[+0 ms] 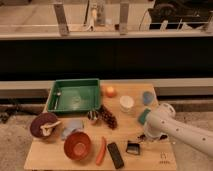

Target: Wipe red bowl with brush

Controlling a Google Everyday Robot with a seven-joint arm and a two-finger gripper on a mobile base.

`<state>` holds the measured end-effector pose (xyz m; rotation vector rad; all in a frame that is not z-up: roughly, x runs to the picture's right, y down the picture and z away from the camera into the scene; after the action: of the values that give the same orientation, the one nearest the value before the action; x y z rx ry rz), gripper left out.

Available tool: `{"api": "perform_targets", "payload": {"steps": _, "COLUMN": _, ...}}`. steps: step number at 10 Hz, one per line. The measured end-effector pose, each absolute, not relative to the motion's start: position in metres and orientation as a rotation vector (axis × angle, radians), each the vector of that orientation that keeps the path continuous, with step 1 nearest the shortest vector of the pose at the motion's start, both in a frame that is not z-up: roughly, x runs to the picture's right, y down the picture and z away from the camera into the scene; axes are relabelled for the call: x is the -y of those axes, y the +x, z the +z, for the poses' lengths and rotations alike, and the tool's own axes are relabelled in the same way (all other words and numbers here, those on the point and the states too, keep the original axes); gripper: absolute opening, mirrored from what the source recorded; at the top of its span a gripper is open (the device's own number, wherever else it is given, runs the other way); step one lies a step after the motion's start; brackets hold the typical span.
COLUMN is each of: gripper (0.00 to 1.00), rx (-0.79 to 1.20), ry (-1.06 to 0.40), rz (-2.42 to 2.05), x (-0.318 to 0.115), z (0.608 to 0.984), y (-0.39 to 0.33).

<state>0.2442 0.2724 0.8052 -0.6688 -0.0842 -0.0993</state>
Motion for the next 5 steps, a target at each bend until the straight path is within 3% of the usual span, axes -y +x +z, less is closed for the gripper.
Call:
{"api": "perform_targets", "payload": {"steps": 3, "gripper": 0.1, "rx": 0.119, "ry": -0.653, "rz": -0.082, "x": -0.26, "z": 0.802, "y": 0.239}}
{"api": "perform_targets", "payload": {"steps": 5, "gripper": 0.0, "rx": 0.118, "ry": -0.627, "rz": -0.077, "x": -0.241, "z": 0.789, "y": 0.233}}
